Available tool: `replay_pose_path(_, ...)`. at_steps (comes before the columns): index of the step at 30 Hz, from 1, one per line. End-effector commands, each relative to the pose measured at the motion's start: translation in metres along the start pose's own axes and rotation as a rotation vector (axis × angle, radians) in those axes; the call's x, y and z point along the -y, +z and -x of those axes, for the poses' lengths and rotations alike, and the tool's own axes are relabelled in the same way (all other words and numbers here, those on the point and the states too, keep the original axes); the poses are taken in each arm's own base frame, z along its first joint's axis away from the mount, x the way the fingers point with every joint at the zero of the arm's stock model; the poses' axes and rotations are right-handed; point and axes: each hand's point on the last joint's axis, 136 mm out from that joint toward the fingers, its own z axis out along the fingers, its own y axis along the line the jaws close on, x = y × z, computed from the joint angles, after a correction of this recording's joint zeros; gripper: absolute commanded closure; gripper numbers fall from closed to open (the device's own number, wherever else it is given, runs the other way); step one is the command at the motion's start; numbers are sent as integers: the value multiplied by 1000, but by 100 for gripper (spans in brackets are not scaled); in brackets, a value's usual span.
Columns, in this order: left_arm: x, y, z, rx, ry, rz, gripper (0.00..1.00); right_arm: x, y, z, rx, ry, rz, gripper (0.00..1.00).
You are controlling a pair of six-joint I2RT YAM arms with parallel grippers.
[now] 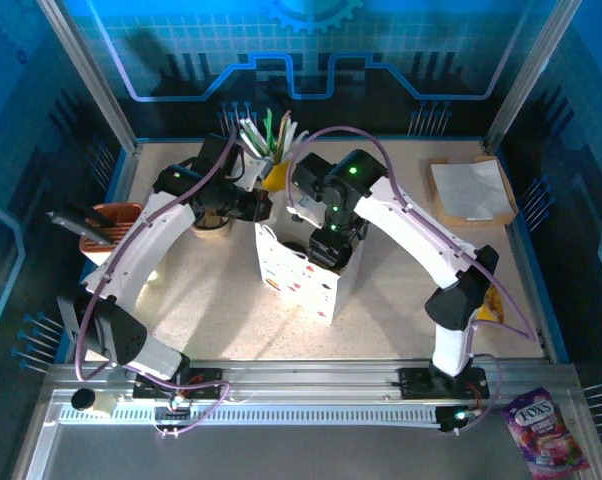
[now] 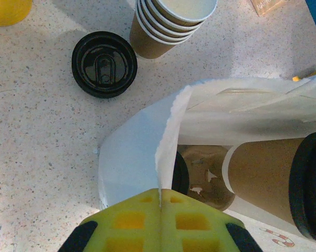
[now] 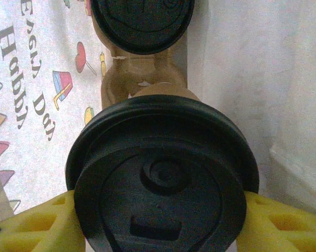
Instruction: Pack the takeout coffee
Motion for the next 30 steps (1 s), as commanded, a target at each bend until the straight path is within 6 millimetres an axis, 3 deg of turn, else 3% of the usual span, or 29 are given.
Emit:
replay_pose_path(1,4,0,-7,-13,31,-23,100,-11,9,-2,-41,3,32,50)
replay_pose_path(30,3,3,-8,-15,32,-19,100,-21,61,5,-80,-5,111,52)
